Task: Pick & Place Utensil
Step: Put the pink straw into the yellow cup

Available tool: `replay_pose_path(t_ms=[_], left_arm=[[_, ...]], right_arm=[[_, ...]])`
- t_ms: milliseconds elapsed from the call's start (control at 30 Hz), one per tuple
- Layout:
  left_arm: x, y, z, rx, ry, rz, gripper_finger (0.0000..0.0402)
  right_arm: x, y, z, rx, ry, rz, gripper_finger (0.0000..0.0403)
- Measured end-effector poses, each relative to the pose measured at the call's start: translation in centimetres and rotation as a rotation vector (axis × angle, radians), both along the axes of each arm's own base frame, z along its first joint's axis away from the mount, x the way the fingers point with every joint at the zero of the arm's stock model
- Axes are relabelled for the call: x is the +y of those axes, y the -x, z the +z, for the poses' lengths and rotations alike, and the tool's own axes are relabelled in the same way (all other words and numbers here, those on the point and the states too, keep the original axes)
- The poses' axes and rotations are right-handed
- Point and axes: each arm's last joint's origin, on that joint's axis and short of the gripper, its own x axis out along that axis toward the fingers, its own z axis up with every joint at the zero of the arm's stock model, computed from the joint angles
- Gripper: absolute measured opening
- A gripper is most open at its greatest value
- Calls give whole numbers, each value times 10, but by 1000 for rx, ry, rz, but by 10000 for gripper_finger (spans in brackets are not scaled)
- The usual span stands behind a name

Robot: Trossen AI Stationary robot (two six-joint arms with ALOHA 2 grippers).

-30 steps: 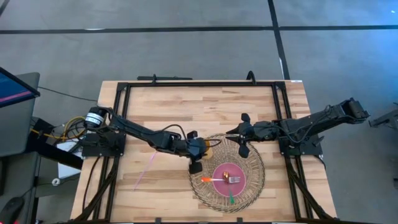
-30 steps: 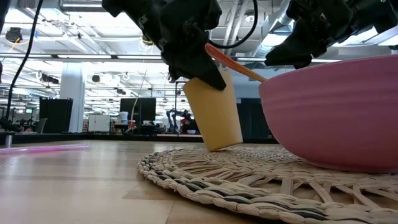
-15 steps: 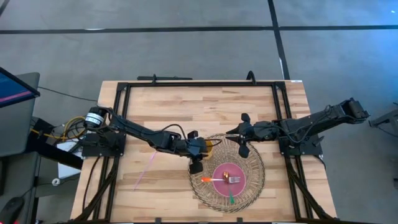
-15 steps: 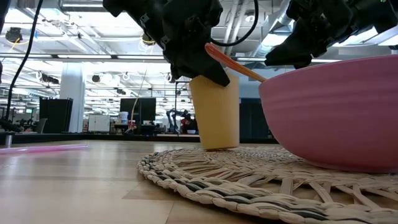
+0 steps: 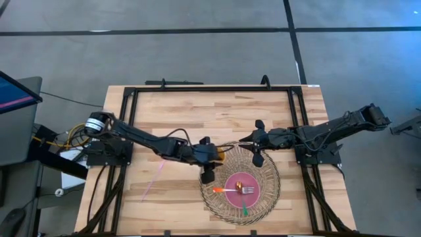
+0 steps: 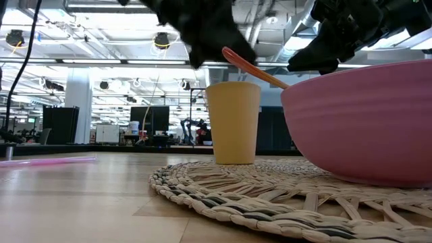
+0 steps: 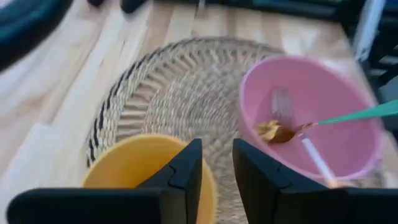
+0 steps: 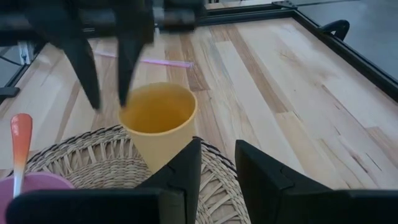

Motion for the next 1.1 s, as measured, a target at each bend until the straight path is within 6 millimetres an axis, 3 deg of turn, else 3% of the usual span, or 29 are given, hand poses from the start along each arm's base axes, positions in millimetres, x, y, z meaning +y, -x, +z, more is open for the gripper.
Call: replay_pose_path(t_ms=[267,400,733,1100], left_arm=[[-1,36,53,-152,42,-29,91],[-5,56,63,-140,42,-61,90],[0,104,33,-14,126,40,90],[24,156,-30,172,219,293,90]], right_arm=[[0,0,0,0,-1,0,92],[0,0,0,-1,-1,0,92],[0,0,0,0,-1,0,92],[0,0,0,0,-1,0,92]])
